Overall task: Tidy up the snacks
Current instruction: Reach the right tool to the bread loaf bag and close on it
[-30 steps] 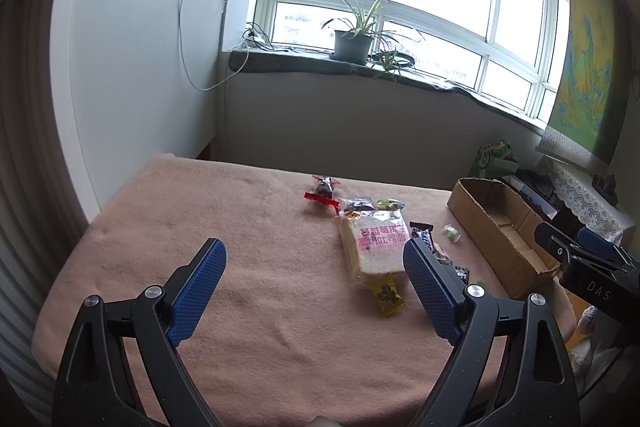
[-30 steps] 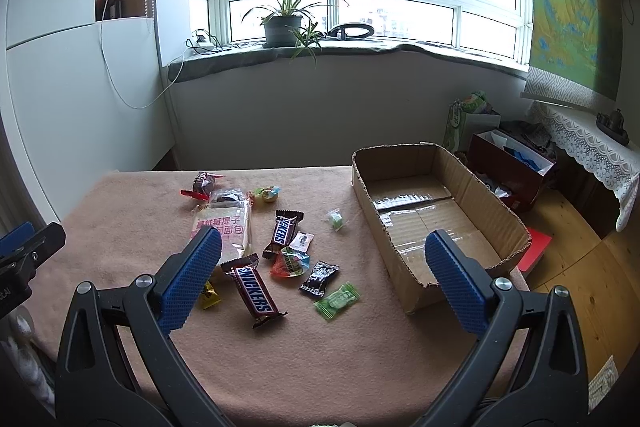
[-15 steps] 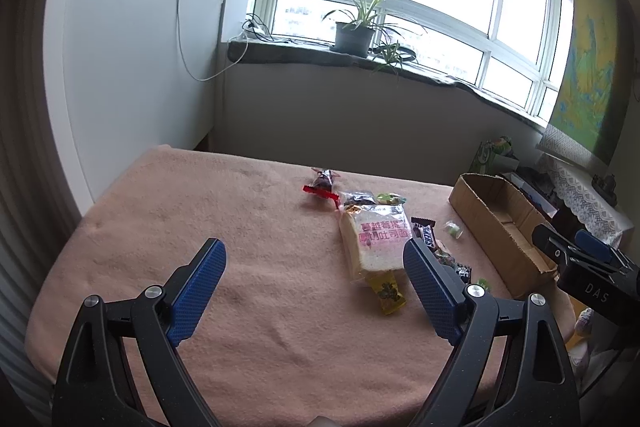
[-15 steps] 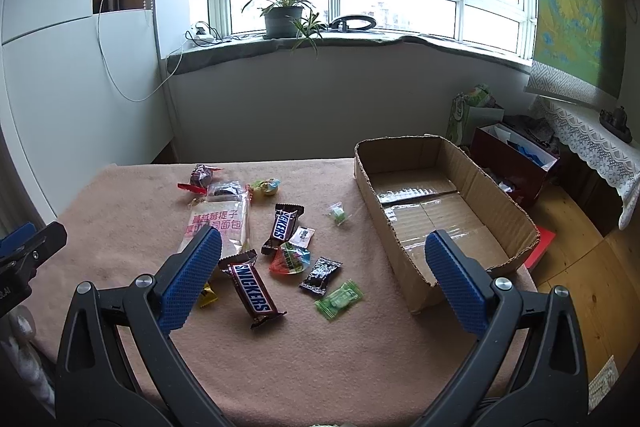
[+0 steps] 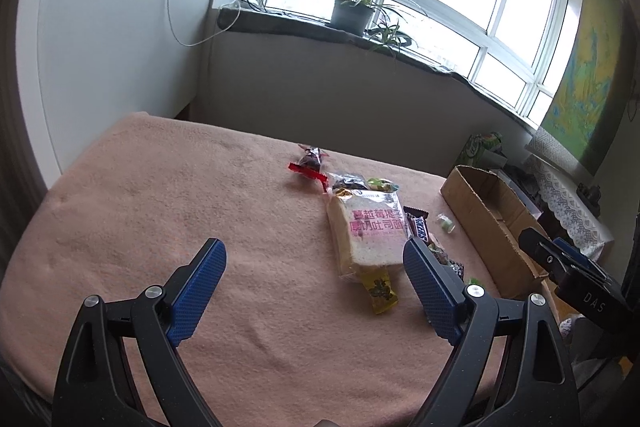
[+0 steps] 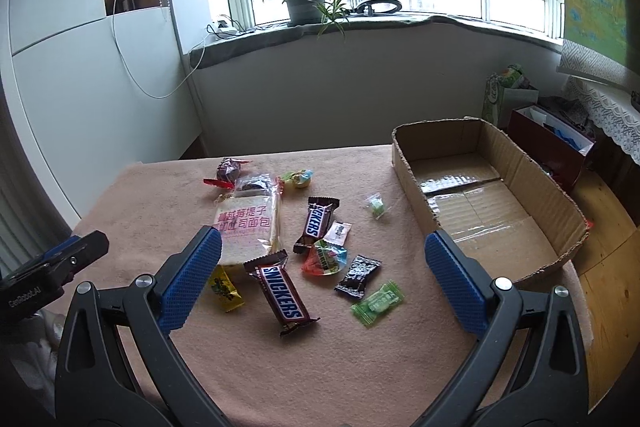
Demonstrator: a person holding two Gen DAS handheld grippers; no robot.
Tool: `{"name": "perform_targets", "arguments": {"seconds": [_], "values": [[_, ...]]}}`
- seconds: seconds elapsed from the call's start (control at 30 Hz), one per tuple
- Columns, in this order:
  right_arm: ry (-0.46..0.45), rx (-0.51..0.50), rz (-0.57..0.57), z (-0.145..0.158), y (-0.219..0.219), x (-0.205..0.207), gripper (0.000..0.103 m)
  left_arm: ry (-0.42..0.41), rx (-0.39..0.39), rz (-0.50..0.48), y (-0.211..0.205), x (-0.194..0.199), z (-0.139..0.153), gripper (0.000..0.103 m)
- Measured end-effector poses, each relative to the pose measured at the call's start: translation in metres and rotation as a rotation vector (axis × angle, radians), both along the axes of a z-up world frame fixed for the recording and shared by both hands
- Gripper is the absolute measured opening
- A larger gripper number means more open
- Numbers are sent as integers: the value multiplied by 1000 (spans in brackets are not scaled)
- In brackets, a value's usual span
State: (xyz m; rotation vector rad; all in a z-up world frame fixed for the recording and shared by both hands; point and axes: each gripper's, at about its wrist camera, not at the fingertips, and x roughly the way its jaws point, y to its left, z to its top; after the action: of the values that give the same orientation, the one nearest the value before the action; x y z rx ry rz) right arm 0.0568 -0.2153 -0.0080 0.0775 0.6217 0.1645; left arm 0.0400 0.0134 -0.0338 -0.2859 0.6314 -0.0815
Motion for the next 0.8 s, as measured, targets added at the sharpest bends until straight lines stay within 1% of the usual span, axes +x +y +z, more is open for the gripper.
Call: {"name": "perform_targets", "arguments": {"seconds": [0.07,0.13,0.23,0.27,0.37,0.4,0.47,0.5,0.57,0.6,0.63,0.7,0.73,0.77,0.8], "values": [[16,24,34,-3,4,6,103,17,-26,-16,1,6,-5,88],[36,40,67,-7,11,13,103,37,-69,-39,2,13,-10,84],[77,79,112,-13,16,26,96,70,-145,-72,5,24,-18,82],[92,97,125,-15,18,31,95,78,-168,-82,5,26,-19,78],[132,140,165,-23,23,45,95,109,-225,-112,6,36,-27,71],[145,149,175,-25,25,50,94,119,-238,-123,5,40,-29,70],[172,166,200,-29,30,59,88,144,-259,-137,4,47,-36,64],[185,177,214,-31,32,64,88,157,-277,-144,4,51,-39,63],[207,182,224,-36,37,73,88,184,-318,-155,5,58,-46,53],[216,182,228,-39,39,78,88,197,-334,-162,5,61,-49,53],[228,184,232,-42,41,82,86,205,-345,-169,4,65,-51,52],[266,203,240,-50,43,93,79,218,-354,-182,1,69,-54,50],[288,216,245,-55,44,99,72,224,-357,-187,0,72,-56,50],[309,226,247,-60,44,104,69,230,-362,-190,-1,75,-58,49],[328,235,246,-64,44,109,68,237,-367,-191,-2,77,-59,48]]}}
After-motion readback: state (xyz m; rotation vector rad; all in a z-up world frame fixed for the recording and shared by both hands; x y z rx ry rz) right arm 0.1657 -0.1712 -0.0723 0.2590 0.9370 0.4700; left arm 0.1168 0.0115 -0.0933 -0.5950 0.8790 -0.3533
